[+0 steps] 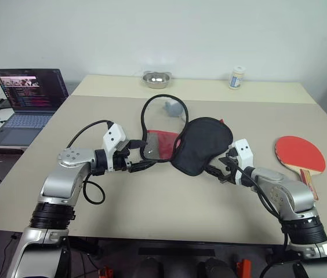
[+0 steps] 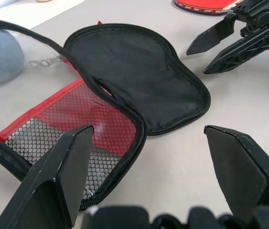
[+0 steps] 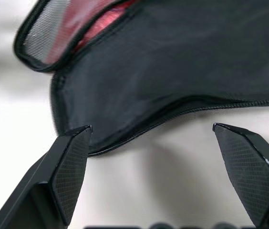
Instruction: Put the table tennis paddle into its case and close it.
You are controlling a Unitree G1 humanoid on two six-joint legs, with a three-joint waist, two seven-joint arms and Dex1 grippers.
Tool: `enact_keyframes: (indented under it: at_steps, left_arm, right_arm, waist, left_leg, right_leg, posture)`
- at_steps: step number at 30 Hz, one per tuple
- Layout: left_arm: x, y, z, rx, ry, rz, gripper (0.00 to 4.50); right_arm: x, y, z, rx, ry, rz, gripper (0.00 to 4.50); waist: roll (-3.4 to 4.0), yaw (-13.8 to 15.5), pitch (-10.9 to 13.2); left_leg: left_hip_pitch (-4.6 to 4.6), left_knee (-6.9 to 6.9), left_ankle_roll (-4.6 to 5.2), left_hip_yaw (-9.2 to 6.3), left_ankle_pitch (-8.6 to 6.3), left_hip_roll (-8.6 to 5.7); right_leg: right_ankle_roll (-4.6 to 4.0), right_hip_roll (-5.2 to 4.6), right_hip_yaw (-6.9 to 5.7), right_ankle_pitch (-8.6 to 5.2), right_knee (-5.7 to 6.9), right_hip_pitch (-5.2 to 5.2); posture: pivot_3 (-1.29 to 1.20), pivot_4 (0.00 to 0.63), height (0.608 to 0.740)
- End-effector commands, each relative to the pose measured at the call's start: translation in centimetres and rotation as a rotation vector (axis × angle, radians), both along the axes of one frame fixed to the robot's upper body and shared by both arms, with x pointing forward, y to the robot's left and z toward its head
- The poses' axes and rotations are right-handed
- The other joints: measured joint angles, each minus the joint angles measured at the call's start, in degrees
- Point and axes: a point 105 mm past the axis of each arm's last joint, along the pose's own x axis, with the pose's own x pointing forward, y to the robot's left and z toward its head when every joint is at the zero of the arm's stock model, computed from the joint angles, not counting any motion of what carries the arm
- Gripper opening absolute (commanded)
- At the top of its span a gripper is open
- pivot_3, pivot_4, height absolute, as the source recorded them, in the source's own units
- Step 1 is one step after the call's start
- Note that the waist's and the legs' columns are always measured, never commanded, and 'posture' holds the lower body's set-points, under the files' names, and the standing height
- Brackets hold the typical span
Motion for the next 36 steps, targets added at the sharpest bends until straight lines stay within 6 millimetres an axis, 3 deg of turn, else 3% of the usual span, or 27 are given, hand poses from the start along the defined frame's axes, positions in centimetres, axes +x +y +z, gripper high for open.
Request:
enact_keyframes:
  at_steps: [1,9,10,12,16,21,23,26,29,36]
  left_arm:
    - [-0.2,-0.1,1.0,0.053,-0.074,-0.013,4.06]
    - [0.0,-1.1,2.3,-0.006,-0.113,-0.042,4.06]
    - [0.0,-1.2,2.7,-0.028,-0.114,-0.048,4.06]
    - [-0.2,-1.4,3.3,-0.071,-0.112,-0.060,4.06]
    - [-0.6,-1.5,3.8,-0.111,-0.106,-0.068,4.06]
    - [-1.3,-2.3,4.5,-0.171,-0.088,-0.105,4.06]
    - [-1.5,-2.6,4.2,-0.168,-0.079,-0.113,4.06]
    - [-1.7,-2.8,3.9,-0.163,-0.070,-0.119,4.06]
    - [-2.0,-3.1,3.4,-0.157,-0.057,-0.128,4.06]
    - [-2.3,-3.2,2.9,-0.143,-0.049,-0.129,4.06]
  right_arm:
    - [0.7,1.5,1.1,0.028,-0.053,0.054,4.46]
    - [2.3,4.2,0.0,0.031,-0.034,0.095,4.46]
    - [2.3,4.6,0.0,0.035,-0.035,0.102,4.29]
    - [2.1,5.2,0.1,0.037,-0.037,0.118,3.83]
    - [0.9,4.7,-0.1,0.013,-0.003,0.184,2.40]
    - [0.9,1.1,-0.2,-0.048,0.043,0.187,0.56]
    - [0.8,-0.1,0.3,-0.070,0.060,0.202,0.02]
    - [0.2,-1.1,0.6,-0.101,0.082,0.253,0.02]
    - [-0.1,-3.3,0.6,-0.189,0.120,0.298,0.02]
    - [0.9,-6.5,1.3,-0.296,0.141,0.308,0.02]
  waist:
    - [0.01,-0.1,0.0]
    - [0.01,-0.2,0.0]
    - [0.01,-0.2,0.0]
    - [0.01,-0.2,0.0]
    - [0.02,-0.3,0.0]
    - [0.02,-0.1,0.0]
    - [0.02,-0.1,0.0]
    - [0.02,0.0,0.0]
    - [0.02,-0.1,0.0]
    - [0.02,-0.1,0.0]
  left_leg:
    - [0.00,0.00,0.00,0.00,0.00,0.01]
    - [0.03,0.00,0.00,0.04,0.00,0.01]
    - [0.02,0.00,0.00,0.04,0.00,0.01]
    - [0.03,0.01,0.00,0.04,0.00,0.01]
    - [0.02,-0.02,-0.01,0.03,0.00,0.02]
    - [0.00,-0.02,-0.01,0.02,0.00,-0.07]
    - [0.00,-0.01,0.00,0.05,0.00,-0.08]
    - [0.00,-0.01,0.00,0.02,0.00,-0.07]
    - [0.00,-0.03,0.00,0.02,0.00,-0.07]
    - [0.00,-0.03,0.00,0.04,0.00,-0.04]
  right_leg:
    - [0.00,0.01,0.00,0.00,0.03,-0.01]
    - [0.00,0.04,0.03,0.00,0.08,-0.04]
    - [0.00,0.04,0.03,0.00,0.08,-0.04]
    - [0.00,0.03,0.04,0.00,0.11,-0.05]
    - [-0.01,0.03,0.02,0.00,0.13,-0.08]
    - [0.00,-0.01,0.01,0.01,0.09,-0.05]
    - [0.01,-0.02,0.03,0.01,0.07,-0.04]
    - [0.01,-0.01,0.01,0.01,0.07,-0.04]
    - [0.00,0.00,0.00,0.01,0.04,-0.04]
    - [0.00,0.00,0.01,0.01,0.03,-0.05]
  posture:
    - [0.00,0.150,0.740]
    - [0.00,0.150,0.740]
    - [0.00,0.150,0.740]
    - [0.00,0.150,0.740]
    - [0.00,0.150,0.740]
    - [0.00,0.150,0.740]
    - [0.00,0.150,0.740]
    - [0.00,0.150,0.740]
    - [0.00,0.150,0.740]
    - [0.00,0.150,0.740]
